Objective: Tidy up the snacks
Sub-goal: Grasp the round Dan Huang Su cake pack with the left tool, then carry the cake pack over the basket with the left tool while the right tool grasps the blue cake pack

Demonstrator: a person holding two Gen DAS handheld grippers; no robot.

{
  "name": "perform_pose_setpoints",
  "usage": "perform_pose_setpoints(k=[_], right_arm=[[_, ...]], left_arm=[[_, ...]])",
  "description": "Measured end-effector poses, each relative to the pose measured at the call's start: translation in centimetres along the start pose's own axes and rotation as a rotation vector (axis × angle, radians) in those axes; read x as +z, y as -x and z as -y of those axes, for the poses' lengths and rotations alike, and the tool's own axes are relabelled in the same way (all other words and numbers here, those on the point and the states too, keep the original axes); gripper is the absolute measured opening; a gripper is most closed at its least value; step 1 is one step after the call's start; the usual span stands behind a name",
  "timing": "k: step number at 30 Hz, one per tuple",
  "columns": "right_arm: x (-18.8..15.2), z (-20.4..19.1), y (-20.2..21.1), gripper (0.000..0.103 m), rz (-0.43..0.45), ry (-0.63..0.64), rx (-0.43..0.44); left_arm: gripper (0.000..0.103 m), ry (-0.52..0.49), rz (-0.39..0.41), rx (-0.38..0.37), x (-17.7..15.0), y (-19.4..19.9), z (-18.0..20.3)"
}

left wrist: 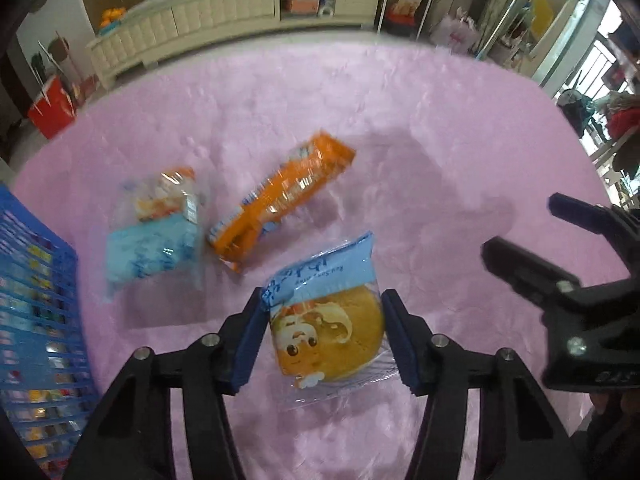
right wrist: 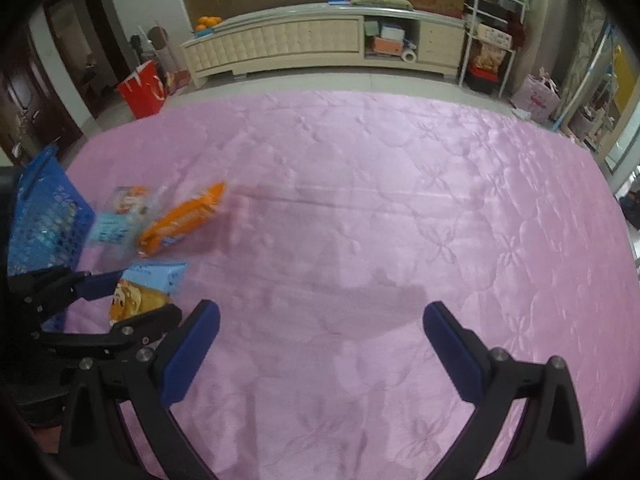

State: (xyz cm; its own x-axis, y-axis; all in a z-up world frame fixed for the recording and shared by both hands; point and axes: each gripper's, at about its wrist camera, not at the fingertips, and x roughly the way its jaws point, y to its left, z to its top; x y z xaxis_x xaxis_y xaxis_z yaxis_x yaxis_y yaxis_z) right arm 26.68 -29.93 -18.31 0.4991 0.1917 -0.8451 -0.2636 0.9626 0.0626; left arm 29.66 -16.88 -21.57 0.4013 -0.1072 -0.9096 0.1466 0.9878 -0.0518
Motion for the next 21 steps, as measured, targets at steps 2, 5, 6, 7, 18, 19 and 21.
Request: perform_pose_setpoints(k=[2,5,6,7,18,19,21], right_arm=[[0.4,-0.7,0.9,0.103,0.016,0.004,0.015],[1.3,-1.8,2.2,0.103,0.038,0.011,0.047],[1.6,-2.3,2.4,0.103,0.044,0.015,0.053],[1.9,-2.7,2.7,0.103,0.05,0.022,0.056],[5.6,-10.4,3.2,0.103,0.057,0.116,0.149],[5.9,-10.9,3.1,0.103,0.052,0.115,0.154],[6.4,-12.3,2.6,0.103,0.039,0.115,0.166]], left_arm=[[0.054,-0.005,0.04,0.012,-0.2,1.8,-0.4],[0.054,0.026,0.104,0.004,-0.1,5.2,-2.1],[0.054,0.037,0.124,0.006,0.0,6.2,-2.6],[0.054,0.044,0.144,0.009,-0.2,7.4,-3.3],[0.054,0.113,0.311,0.072,-2.3,17.6,-11.7],[0.054,0.121,0.316,0.082,-2.4,17.9,-12.5],[0.054,0.132,0.318,0.105,-2.7,18.4,-13.9]])
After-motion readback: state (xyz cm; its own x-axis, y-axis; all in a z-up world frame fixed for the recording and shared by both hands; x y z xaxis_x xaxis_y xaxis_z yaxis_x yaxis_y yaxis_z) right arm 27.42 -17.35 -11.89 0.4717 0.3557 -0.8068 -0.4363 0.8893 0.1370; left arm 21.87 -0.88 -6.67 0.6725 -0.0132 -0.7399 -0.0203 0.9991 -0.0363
